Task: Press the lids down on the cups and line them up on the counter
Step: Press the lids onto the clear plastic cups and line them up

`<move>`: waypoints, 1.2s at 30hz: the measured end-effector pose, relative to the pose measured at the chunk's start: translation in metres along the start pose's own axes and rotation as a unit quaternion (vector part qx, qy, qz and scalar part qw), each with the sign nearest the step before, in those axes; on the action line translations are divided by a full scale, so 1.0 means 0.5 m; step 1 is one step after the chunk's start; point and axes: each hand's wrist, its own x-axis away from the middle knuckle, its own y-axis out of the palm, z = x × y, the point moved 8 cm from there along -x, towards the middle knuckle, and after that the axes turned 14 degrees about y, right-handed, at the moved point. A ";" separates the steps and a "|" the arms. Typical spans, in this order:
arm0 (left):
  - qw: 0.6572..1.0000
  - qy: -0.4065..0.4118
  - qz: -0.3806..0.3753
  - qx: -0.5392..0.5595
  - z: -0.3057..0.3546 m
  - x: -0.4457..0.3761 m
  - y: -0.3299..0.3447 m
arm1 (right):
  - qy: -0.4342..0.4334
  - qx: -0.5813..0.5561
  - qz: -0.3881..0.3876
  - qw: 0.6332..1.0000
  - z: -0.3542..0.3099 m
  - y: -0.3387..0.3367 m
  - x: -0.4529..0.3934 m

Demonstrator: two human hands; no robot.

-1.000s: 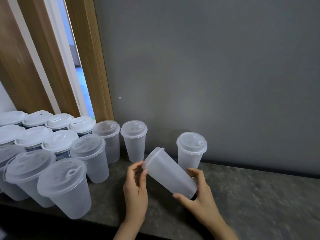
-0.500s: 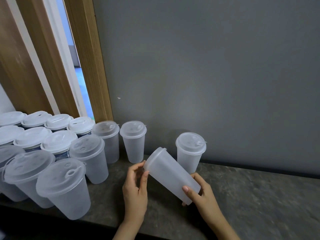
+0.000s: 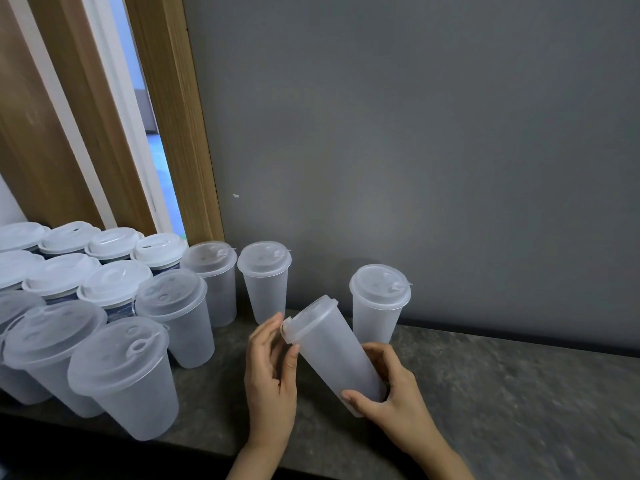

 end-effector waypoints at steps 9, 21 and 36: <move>0.998 -0.058 -0.004 -0.002 -0.023 0.004 0.003 | 0.037 -0.074 -0.055 0.995 0.007 0.002 -0.002; 0.999 -0.028 0.009 -0.019 -0.013 0.002 -0.006 | 0.014 0.044 -0.034 0.998 -0.016 0.019 0.009; 0.998 -0.034 -0.012 -0.053 -0.018 0.003 -0.001 | 0.032 -0.102 -0.085 0.991 0.008 0.011 -0.004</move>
